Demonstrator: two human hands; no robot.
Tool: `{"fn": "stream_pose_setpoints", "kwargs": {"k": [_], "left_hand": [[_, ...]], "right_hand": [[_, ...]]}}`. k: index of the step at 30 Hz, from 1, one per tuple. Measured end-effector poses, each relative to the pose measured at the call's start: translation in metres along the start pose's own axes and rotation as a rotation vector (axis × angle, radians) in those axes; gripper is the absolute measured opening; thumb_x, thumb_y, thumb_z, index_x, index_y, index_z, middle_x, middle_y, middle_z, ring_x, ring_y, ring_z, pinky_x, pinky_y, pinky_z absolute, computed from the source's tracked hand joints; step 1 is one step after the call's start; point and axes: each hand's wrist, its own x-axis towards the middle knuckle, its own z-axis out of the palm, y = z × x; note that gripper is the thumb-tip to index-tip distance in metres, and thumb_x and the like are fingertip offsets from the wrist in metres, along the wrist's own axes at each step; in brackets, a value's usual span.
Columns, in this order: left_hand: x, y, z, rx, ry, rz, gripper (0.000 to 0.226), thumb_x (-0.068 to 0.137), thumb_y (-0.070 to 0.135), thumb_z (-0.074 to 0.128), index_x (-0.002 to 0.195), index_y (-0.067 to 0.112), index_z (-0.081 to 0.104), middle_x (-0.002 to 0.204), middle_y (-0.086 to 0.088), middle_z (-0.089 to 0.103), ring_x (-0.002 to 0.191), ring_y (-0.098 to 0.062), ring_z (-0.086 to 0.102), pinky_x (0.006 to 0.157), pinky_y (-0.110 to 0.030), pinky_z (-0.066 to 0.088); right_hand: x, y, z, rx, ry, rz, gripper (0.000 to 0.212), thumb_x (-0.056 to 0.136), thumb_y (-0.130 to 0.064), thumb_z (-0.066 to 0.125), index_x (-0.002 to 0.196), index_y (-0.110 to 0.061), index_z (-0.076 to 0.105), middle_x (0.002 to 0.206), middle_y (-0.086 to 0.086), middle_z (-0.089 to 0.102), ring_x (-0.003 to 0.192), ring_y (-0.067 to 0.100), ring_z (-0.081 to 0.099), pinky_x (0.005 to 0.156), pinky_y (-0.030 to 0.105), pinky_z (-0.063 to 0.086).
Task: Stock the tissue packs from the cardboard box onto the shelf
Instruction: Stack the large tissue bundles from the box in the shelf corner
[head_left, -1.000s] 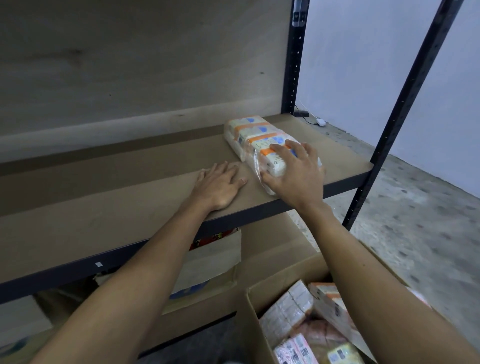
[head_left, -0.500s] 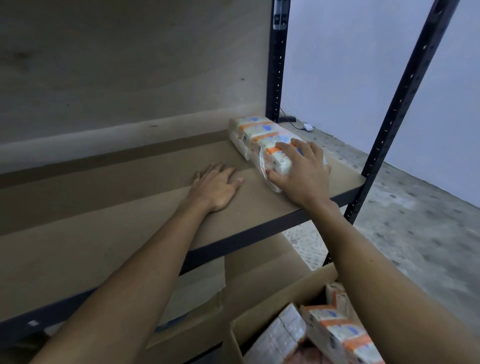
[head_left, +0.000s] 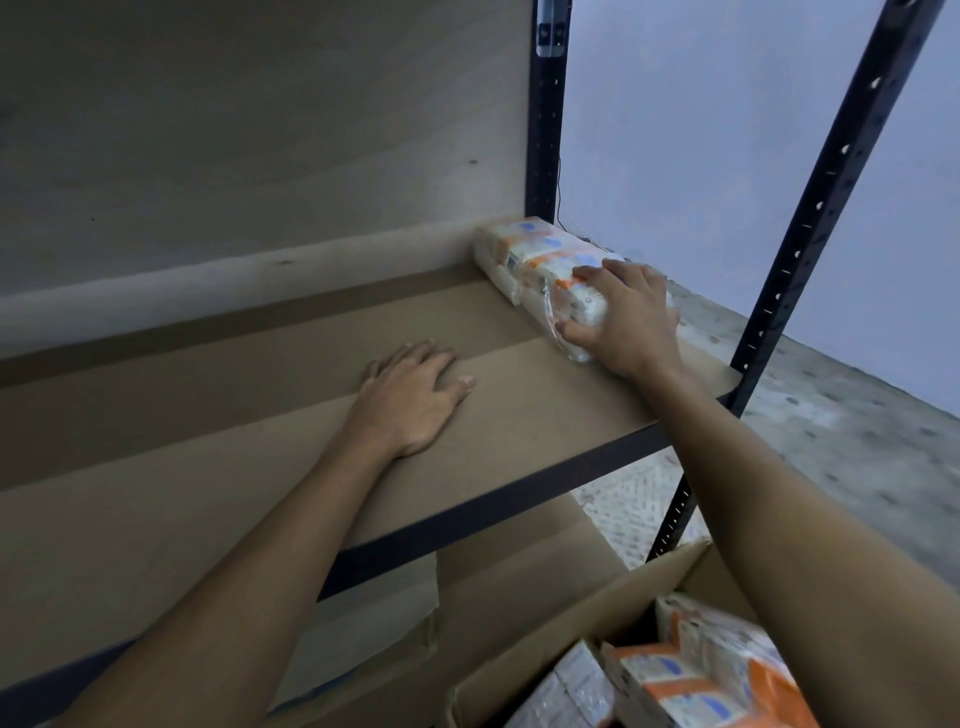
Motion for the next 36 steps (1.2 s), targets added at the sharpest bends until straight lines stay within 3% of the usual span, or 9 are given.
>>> {"fn": "stream_pose_setpoints", "kwargs": {"k": [5, 19, 23, 30, 36], "left_hand": [[-0.002, 0.001, -0.002, 0.004, 0.004, 0.002, 0.057, 0.096, 0.056, 0.032, 0.148, 0.032, 0.031, 0.16, 0.003, 0.021, 0.147, -0.017, 0.016, 0.119, -0.042, 0.011], [0.0, 0.001, 0.0, 0.02, 0.016, 0.002, 0.056, 0.096, 0.056, 0.032, 0.147, 0.033, 0.032, 0.159, 0.005, 0.022, 0.147, -0.016, 0.016, 0.118, -0.04, 0.012], [0.0, 0.001, 0.0, 0.018, 0.015, 0.003, 0.056, 0.096, 0.057, 0.032, 0.148, 0.033, 0.031, 0.159, 0.005, 0.022, 0.147, -0.016, 0.016, 0.118, -0.04, 0.012], [-0.001, 0.001, 0.0, 0.018, 0.03, 0.01, 0.057, 0.096, 0.057, 0.033, 0.147, 0.032, 0.033, 0.159, 0.004, 0.025, 0.146, -0.016, 0.019, 0.119, -0.041, 0.014], [-0.007, 0.005, -0.005, -0.001, 0.062, 0.014, 0.055, 0.096, 0.053, 0.038, 0.144, 0.027, 0.041, 0.154, 0.002, 0.035, 0.142, -0.018, 0.03, 0.114, -0.035, 0.022]], "right_hand": [[0.011, 0.005, 0.002, 0.005, 0.006, 0.004, 0.065, 0.073, -0.057, 0.066, 0.133, -0.042, 0.049, 0.147, -0.006, 0.038, 0.139, 0.022, 0.022, 0.098, 0.053, 0.032], [0.024, 0.009, 0.009, 0.003, 0.034, -0.006, 0.066, 0.07, -0.055, 0.065, 0.132, -0.041, 0.049, 0.145, -0.005, 0.039, 0.138, 0.021, 0.021, 0.099, 0.054, 0.032], [0.021, 0.007, 0.007, -0.027, 0.029, 0.0, 0.065, 0.073, -0.054, 0.065, 0.134, -0.039, 0.047, 0.148, -0.006, 0.036, 0.141, 0.021, 0.016, 0.098, 0.054, 0.028], [0.004, 0.004, 0.0, -0.035, 0.026, -0.025, 0.065, 0.077, -0.057, 0.062, 0.137, -0.04, 0.043, 0.153, -0.004, 0.031, 0.147, 0.022, 0.005, 0.106, 0.073, 0.012], [-0.035, -0.009, -0.015, -0.061, -0.068, -0.079, 0.065, 0.086, -0.048, 0.053, 0.146, -0.042, 0.027, 0.161, -0.001, 0.014, 0.149, 0.022, -0.003, 0.11, 0.069, 0.006]]}}
